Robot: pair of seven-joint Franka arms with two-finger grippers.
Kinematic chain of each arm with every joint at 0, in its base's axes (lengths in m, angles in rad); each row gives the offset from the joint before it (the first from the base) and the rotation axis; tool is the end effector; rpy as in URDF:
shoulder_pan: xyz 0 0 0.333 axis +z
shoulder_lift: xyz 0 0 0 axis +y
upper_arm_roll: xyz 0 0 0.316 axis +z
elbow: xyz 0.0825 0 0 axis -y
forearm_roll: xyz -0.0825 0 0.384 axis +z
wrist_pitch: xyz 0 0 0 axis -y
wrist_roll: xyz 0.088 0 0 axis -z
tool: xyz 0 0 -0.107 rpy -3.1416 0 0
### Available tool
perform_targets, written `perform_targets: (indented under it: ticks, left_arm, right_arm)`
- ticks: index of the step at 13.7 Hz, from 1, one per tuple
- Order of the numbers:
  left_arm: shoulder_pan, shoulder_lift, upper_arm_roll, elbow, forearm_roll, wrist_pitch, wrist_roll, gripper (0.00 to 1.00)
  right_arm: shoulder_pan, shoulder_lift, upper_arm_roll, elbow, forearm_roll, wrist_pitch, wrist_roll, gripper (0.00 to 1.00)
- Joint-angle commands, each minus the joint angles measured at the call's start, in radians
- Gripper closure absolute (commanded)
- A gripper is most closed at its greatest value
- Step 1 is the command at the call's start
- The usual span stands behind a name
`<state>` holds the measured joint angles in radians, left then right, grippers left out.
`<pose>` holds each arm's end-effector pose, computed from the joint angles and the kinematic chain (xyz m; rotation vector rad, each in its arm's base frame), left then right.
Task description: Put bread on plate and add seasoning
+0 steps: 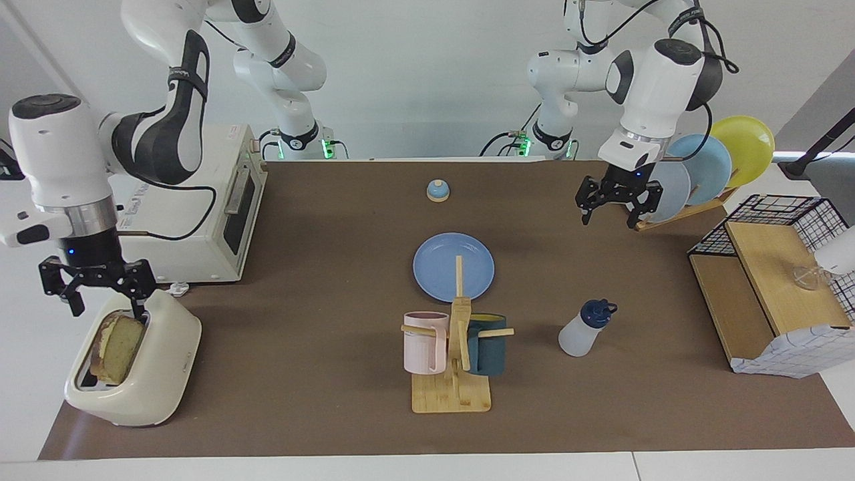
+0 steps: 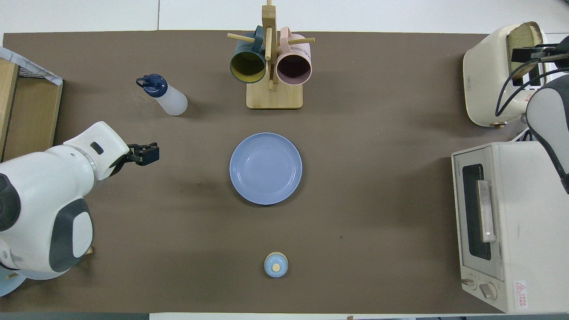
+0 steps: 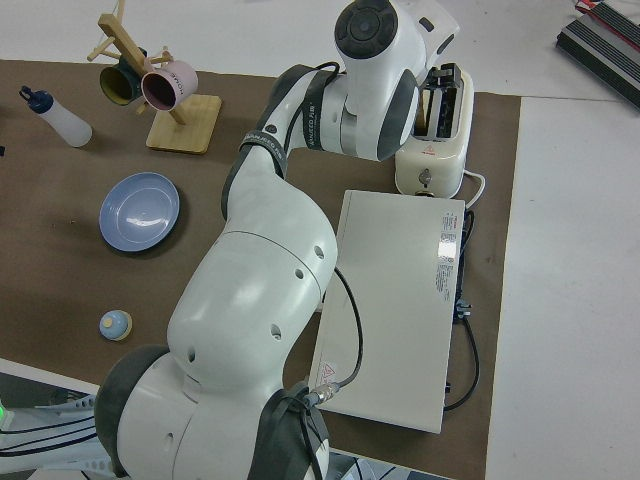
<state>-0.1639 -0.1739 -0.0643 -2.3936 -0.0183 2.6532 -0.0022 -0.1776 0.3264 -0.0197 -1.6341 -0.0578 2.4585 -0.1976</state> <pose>0.4941 -0.1148 0.4319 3.0030 -0.3213 0.6600 0.6813 -0.1344 0.4844 2.9077 0.0560 0.7096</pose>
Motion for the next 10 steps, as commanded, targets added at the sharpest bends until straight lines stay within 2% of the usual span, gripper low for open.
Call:
perform_targets:
  ticks: [1,2,3,4,7,9,10]
  left_arm:
    - [-0.020,0.063,0.011,-0.107,0.014,0.273,0.008,0.00]
    - [-0.020,0.082,0.011,-0.114,0.014,0.307,0.007,0.00]
    - [-0.020,0.099,0.011,-0.116,0.014,0.347,0.008,0.00]
    - [-0.023,0.129,0.011,-0.116,0.012,0.406,0.010,0.00]
    - [-0.031,0.210,0.014,-0.114,0.012,0.539,0.016,0.00]
    - [-0.034,0.229,0.014,-0.108,0.012,0.556,0.019,0.00]
    - [-0.046,0.235,0.014,-0.102,0.014,0.556,0.022,0.00]
  right_arm:
    - [-0.017,0.011,0.018,0.011,0.004,0.014,0.015,0.48]
    - [-0.016,0.011,0.018,0.011,0.004,0.011,0.015,0.62]
    - [-0.017,0.014,0.018,0.020,0.003,0.002,0.012,0.84]
    - [-0.017,0.016,0.020,0.033,0.003,-0.012,0.009,1.00]
    - [-0.016,0.029,0.024,0.092,-0.014,-0.110,0.003,1.00]
    - [-0.013,0.060,0.055,0.231,-0.036,-0.299,0.012,1.00]
    - [-0.007,0.056,0.072,0.269,-0.043,-0.378,0.017,1.00]
